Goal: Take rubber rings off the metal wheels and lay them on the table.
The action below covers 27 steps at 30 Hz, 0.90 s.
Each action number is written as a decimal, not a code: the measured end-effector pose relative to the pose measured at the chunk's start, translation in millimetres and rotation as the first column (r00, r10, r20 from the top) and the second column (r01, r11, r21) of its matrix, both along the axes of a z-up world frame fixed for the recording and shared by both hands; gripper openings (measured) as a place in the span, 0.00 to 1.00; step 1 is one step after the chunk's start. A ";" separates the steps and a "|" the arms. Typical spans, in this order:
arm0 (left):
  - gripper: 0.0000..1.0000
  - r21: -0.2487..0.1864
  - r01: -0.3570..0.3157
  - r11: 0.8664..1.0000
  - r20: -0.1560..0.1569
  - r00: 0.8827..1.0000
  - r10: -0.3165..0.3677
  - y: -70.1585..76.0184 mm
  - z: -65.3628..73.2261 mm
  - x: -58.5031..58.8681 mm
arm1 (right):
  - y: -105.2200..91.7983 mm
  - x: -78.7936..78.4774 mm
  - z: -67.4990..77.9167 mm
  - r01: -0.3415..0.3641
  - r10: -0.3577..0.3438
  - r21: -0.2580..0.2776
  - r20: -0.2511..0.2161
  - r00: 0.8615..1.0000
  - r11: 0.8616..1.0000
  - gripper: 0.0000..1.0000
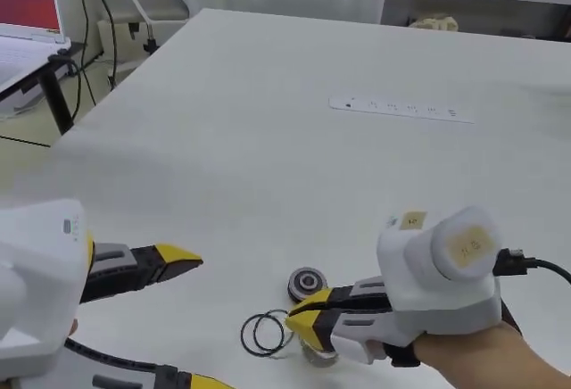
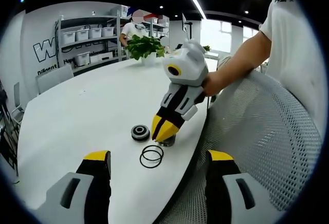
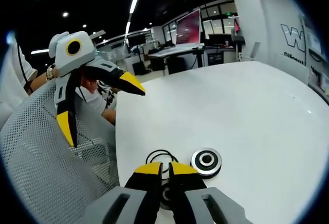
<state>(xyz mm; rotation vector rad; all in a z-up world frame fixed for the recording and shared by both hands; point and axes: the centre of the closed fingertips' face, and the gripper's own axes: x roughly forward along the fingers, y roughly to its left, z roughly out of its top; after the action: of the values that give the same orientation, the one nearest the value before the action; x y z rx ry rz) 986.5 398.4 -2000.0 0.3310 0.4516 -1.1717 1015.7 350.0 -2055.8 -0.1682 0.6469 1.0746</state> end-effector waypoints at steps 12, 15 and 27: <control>0.72 -0.007 -0.014 1.000 -0.004 1.000 0.014 1.2 0.4 1.7 | -8.8 12.3 11.9 0.053 -0.052 0.044 -0.009 0.999 0.998 0.02; 0.72 -0.009 -0.017 1.000 -0.004 1.000 0.017 1.4 0.8 2.0 | -10.2 14.8 15.9 0.066 -0.065 0.061 -0.012 0.998 0.996 0.03; 0.72 -0.046 -0.013 0.999 -0.010 1.000 0.013 -1.7 6.1 0.3 | -15.8 20.2 35.0 0.023 -0.027 0.047 0.068 0.997 0.999 0.07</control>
<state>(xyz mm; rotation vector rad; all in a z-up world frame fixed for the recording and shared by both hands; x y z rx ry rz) 986.8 396.7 -1993.9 0.2817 0.4341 -1.1699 1035.9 334.3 -2020.8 -0.1565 0.5606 1.0541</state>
